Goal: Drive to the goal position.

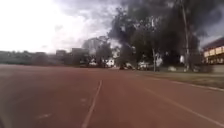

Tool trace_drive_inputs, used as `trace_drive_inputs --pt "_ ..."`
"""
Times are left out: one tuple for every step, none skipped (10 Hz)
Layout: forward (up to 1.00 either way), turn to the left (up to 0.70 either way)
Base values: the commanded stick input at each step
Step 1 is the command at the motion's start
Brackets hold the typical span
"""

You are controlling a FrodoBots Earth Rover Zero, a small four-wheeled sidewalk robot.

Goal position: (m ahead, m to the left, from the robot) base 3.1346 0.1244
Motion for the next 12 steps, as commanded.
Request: trace_drive_inputs --pt "0.7 0.0" --pt "0.7 0.0" --pt "0.7 0.0" --pt "0.7 0.0" --pt "0.7 0.0" --pt "0.7 0.0" --pt "0.7 0.0" --pt "0.7 0.0" --pt "0.7 0.0" --pt "0.7 0.0" --pt "0.7 0.0" --pt "0.7 0.0"
